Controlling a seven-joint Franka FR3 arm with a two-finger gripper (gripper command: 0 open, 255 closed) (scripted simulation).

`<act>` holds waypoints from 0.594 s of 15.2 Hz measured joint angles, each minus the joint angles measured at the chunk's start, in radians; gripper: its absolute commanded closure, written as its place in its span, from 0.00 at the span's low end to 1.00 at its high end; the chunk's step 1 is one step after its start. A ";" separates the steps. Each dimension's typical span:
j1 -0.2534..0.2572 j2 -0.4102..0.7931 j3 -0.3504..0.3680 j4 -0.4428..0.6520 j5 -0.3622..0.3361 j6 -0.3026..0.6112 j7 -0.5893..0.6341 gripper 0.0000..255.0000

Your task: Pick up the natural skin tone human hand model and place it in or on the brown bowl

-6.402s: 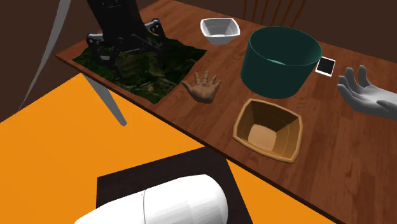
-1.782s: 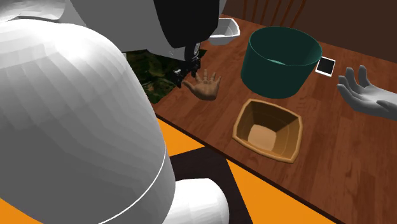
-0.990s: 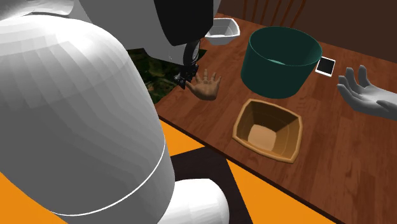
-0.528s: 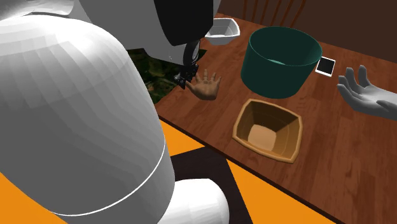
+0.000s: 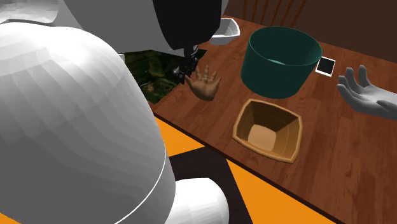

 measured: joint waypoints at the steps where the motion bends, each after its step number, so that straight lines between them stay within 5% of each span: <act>1: 0.000 -0.007 -0.002 0.004 -0.005 -0.010 0.002 1.00; 9: 0.008 -0.087 -0.016 0.025 -0.061 -0.104 0.047 1.00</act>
